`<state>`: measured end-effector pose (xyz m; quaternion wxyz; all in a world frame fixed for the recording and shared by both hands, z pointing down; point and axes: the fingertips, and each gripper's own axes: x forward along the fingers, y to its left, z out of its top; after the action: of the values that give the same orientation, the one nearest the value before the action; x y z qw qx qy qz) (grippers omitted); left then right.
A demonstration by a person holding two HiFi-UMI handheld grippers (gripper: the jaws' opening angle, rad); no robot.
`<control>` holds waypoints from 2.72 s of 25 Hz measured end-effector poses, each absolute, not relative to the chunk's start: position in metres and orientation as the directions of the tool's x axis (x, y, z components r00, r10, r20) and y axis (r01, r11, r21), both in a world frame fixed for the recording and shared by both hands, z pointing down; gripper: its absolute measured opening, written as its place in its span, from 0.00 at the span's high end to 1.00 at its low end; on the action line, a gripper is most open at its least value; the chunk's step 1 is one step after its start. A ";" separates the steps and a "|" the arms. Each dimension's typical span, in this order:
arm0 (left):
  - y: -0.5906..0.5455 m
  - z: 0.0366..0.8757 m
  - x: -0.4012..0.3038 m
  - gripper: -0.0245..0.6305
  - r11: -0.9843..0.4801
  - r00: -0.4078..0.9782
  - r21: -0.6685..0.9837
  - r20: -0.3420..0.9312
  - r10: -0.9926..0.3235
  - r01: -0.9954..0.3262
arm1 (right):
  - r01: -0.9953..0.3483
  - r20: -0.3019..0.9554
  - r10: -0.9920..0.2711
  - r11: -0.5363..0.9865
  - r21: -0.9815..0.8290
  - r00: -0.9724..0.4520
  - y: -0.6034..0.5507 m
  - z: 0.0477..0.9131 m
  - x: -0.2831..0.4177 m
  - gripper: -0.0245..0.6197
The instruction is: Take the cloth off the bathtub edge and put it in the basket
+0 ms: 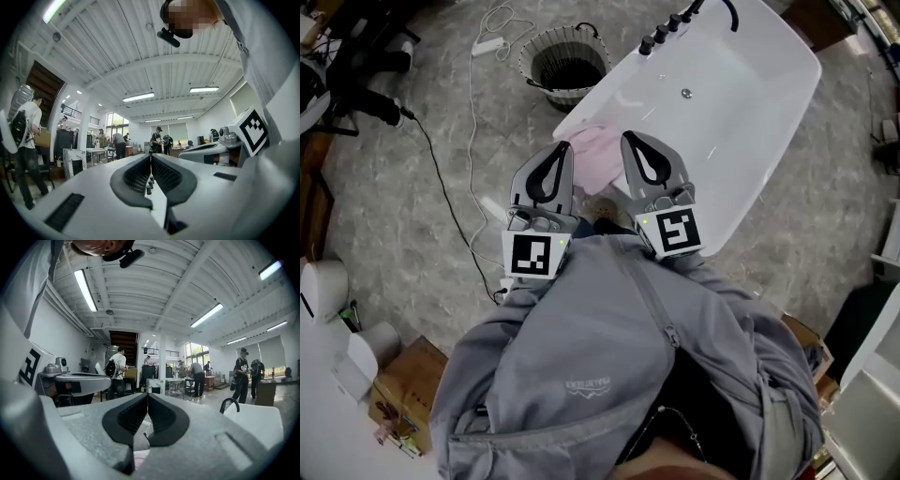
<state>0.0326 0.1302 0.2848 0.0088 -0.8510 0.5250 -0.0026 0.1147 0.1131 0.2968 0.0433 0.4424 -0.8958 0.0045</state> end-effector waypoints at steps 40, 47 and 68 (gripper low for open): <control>0.056 0.502 0.024 0.52 -0.656 0.630 0.067 0.366 -0.685 -0.752 | -0.741 0.493 -0.595 0.649 -0.171 -0.635 0.069 0.532 0.135 0.40; 0.049 0.559 0.025 0.49 -0.669 0.633 0.086 0.432 -0.643 -0.738 | -0.747 0.575 -0.541 0.633 -0.201 -0.614 0.071 0.594 0.148 0.35; 0.064 0.718 0.030 0.46 -0.701 0.615 0.151 0.629 -0.476 -0.696 | -0.674 0.709 -0.296 0.659 -0.333 -0.640 0.078 0.745 0.147 0.35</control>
<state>0.0304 0.0638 0.7185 -0.1943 -0.8775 0.3339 -0.2843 0.1469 0.0778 0.7448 0.3153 0.2838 -0.8545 0.2998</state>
